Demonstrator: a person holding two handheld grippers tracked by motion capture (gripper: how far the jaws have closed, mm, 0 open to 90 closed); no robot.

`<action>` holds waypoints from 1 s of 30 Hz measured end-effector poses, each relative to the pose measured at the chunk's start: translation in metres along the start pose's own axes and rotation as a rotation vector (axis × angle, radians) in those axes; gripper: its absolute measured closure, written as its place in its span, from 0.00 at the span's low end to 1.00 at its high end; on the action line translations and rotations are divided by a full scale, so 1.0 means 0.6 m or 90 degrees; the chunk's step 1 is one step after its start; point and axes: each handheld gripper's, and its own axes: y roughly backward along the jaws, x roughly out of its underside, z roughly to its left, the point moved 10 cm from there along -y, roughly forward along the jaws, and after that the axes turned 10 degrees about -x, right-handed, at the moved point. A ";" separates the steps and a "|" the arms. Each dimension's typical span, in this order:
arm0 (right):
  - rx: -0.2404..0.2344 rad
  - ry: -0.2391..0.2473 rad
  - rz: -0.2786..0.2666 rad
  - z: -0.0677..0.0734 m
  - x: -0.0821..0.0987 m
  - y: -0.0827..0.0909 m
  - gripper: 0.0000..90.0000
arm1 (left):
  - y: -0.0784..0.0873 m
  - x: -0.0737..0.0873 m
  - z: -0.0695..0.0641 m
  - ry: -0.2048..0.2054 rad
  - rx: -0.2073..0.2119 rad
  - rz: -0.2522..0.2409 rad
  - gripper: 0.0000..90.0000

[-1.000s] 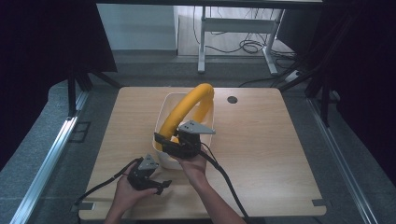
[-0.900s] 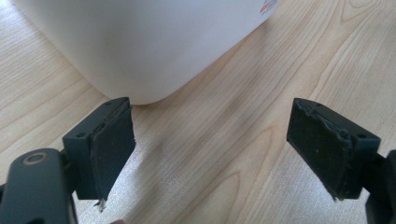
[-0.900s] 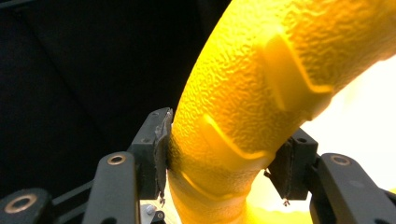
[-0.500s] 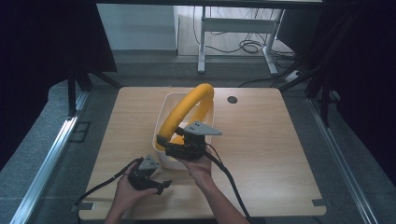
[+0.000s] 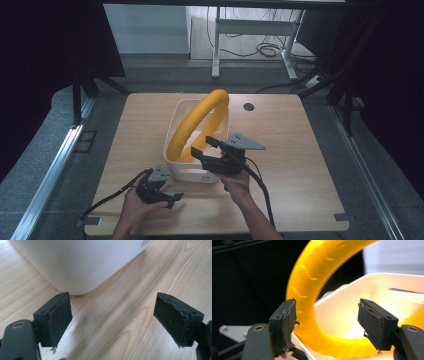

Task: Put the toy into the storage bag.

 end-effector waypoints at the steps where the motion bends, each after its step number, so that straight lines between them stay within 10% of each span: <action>1: 0.006 0.004 0.000 -0.005 0.000 0.010 0.36 | 0.000 0.000 0.000 0.000 -0.001 0.000 0.17; 11: 0.069 0.042 0.023 -0.080 0.027 0.096 0.43 | 0.000 0.001 -0.001 0.000 -0.001 0.001 0.17; 30: 0.171 -0.011 0.080 -0.205 0.121 0.203 0.47 | -0.002 0.004 -0.003 -0.004 -0.001 0.009 0.17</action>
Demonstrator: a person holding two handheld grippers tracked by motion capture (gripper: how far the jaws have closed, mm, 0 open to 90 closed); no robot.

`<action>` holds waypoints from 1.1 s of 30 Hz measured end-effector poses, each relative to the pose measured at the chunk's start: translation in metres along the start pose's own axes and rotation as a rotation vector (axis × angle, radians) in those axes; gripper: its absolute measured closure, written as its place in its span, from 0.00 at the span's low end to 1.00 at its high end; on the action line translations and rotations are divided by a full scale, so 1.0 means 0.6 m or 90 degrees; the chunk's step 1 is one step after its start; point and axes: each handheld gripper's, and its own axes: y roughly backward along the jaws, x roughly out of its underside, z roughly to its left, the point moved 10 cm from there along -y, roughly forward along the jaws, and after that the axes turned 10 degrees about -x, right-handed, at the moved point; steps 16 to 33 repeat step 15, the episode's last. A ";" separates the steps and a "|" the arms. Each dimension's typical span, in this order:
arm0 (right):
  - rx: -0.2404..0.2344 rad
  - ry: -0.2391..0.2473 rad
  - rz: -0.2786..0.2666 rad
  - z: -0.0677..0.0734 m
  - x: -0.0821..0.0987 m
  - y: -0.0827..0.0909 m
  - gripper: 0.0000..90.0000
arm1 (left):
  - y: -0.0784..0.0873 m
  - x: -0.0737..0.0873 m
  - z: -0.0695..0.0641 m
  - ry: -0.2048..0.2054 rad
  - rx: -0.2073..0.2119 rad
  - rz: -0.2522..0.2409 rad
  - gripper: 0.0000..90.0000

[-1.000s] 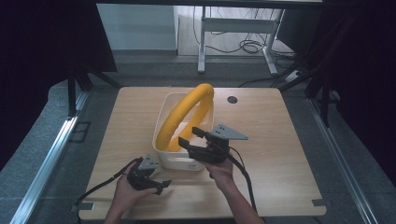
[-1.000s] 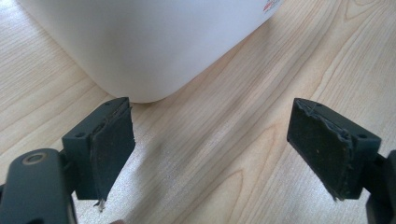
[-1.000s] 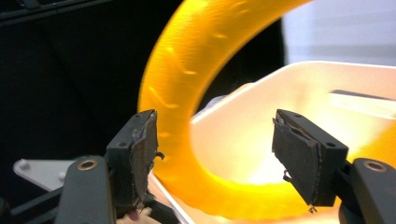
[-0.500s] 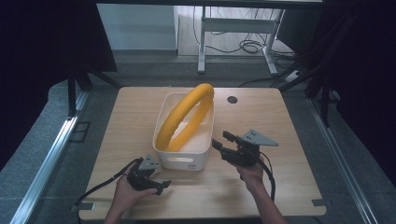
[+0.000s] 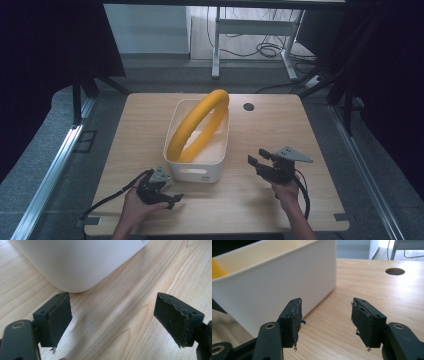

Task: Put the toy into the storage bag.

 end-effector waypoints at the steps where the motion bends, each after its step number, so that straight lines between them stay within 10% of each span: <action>1: 0.001 -0.002 -0.001 -0.002 0.002 0.001 0.47 | 0.000 0.000 0.000 0.000 -0.001 0.000 0.17; 33: 0.006 0.013 0.049 -0.005 0.034 -0.006 0.43 | -0.004 0.002 -0.002 -0.002 0.002 0.006 0.17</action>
